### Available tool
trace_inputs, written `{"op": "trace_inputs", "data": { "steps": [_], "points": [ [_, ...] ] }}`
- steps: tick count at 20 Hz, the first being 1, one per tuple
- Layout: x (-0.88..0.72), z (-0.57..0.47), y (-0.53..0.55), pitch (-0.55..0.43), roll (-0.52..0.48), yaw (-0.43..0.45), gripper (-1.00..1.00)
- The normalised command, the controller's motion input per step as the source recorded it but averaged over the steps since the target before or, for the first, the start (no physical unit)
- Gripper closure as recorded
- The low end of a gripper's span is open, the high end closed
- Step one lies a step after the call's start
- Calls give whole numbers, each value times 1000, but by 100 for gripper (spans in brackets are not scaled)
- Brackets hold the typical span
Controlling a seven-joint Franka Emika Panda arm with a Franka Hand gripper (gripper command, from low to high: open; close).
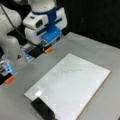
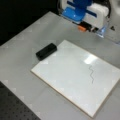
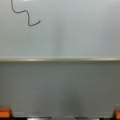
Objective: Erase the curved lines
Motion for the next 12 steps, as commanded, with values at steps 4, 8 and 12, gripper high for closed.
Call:
{"op": "trace_inputs", "data": {
  "steps": [4,8,12],
  "points": [
    [6,-16,-36,30,-46,134,-100],
    [52,32,-169,98,-7,172,-100],
    [120,93,-302,120,24,162,-100]
  ]
}}
